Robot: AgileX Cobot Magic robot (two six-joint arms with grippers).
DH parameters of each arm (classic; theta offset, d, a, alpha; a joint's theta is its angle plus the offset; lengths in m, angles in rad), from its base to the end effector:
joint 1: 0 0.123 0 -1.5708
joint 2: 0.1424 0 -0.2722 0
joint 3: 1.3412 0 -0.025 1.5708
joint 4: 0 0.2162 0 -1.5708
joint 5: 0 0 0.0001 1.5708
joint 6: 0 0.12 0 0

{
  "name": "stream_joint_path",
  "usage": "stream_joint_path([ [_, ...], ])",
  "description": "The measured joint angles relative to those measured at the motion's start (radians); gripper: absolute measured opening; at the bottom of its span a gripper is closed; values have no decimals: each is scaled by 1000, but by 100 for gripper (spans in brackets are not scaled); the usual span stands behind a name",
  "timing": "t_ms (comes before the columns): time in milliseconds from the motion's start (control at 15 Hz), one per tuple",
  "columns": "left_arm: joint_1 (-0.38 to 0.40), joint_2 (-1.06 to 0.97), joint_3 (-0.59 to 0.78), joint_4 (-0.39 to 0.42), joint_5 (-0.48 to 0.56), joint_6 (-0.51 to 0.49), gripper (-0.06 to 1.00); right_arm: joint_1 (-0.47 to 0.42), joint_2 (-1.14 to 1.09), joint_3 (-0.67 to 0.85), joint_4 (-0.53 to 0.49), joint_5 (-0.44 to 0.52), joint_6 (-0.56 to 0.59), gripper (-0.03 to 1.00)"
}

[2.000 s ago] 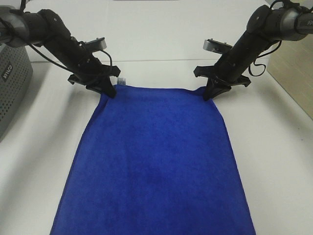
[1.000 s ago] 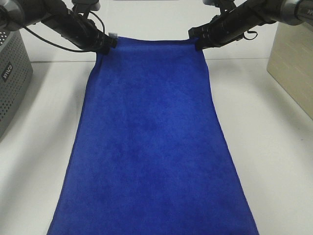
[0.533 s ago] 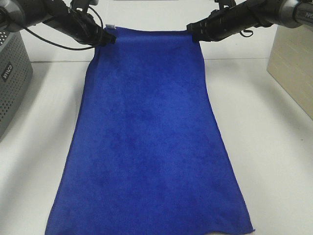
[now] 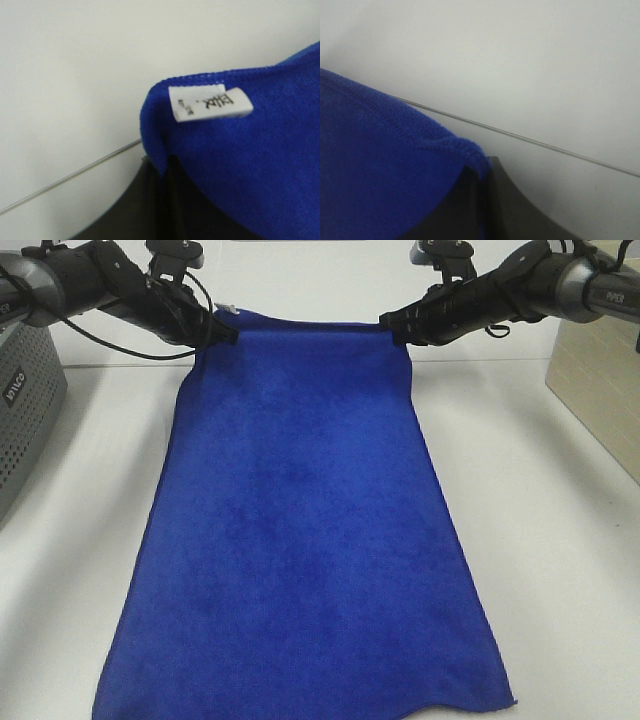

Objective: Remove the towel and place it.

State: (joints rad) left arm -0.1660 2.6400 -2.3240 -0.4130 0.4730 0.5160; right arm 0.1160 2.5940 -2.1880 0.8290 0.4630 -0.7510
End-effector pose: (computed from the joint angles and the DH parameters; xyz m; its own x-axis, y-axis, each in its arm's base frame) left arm 0.5523 -0.1148 0.1209 -0.5602 0.2370 -0.7937 0.3886 0.9214 0.0008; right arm 0.5455 0.1034 0.1182 -0.6046 -0.0491 -0.7950 -0.3574 0.9087 0.2156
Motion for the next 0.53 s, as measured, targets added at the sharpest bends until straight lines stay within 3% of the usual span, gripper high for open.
stream_joint_path([
  [533, 0, 32, 0, 0, -56, 1, 1, 1, 21, 0, 24, -51, 0, 2],
])
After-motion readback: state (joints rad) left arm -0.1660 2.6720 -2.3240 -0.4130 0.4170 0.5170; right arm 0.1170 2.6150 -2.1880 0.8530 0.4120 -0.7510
